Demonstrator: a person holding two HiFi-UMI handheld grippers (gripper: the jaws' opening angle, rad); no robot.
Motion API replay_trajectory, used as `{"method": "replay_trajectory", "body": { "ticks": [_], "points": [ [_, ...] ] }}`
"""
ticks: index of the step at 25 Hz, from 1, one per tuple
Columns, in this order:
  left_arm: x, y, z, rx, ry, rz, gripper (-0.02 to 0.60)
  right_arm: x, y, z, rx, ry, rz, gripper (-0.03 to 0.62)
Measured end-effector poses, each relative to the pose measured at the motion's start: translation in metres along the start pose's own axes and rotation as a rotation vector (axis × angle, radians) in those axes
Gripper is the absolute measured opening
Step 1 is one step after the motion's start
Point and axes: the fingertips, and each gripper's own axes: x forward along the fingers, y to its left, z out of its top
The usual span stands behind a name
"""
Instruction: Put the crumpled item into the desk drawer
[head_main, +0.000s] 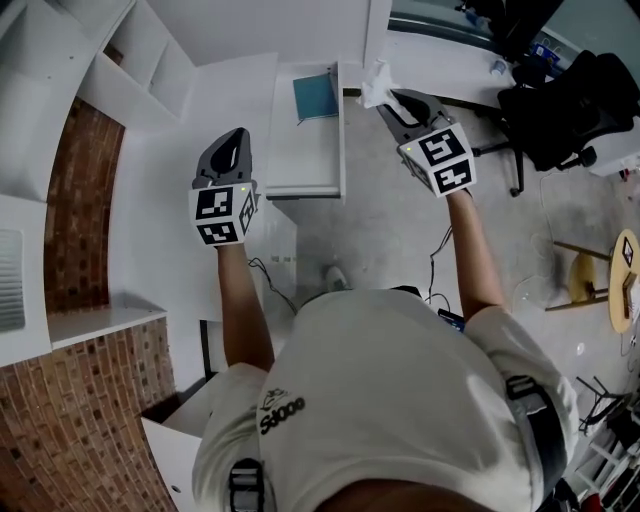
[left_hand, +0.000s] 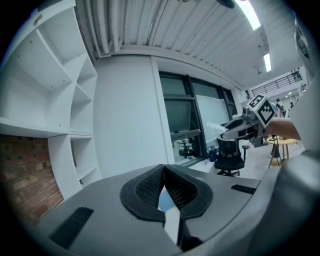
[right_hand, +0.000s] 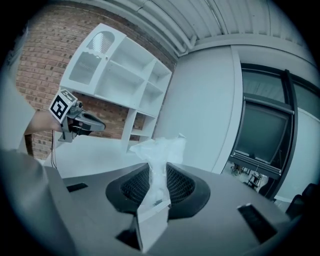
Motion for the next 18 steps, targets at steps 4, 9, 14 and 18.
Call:
{"method": "replay_trajectory", "body": {
  "ticks": [4, 9, 14, 18],
  "points": [
    [0.012, 0.018, -0.011, -0.01, 0.001, -0.016, 0.018, 0.023, 0.006, -0.001, -0.003, 0.019, 0.003, 0.081],
    [0.023, 0.033, -0.027, -0.043, 0.001, -0.041, 0.018, 0.044, 0.014, -0.009, -0.011, 0.063, 0.017, 0.081],
    [0.035, 0.045, -0.039, -0.098, -0.026, -0.037, 0.018, 0.067, 0.015, -0.017, -0.016, 0.088, 0.04, 0.081],
    [0.047, 0.057, -0.054, -0.117, -0.01, 0.01, 0.018, 0.094, 0.014, -0.025, -0.021, 0.108, 0.079, 0.081]
  ]
}}
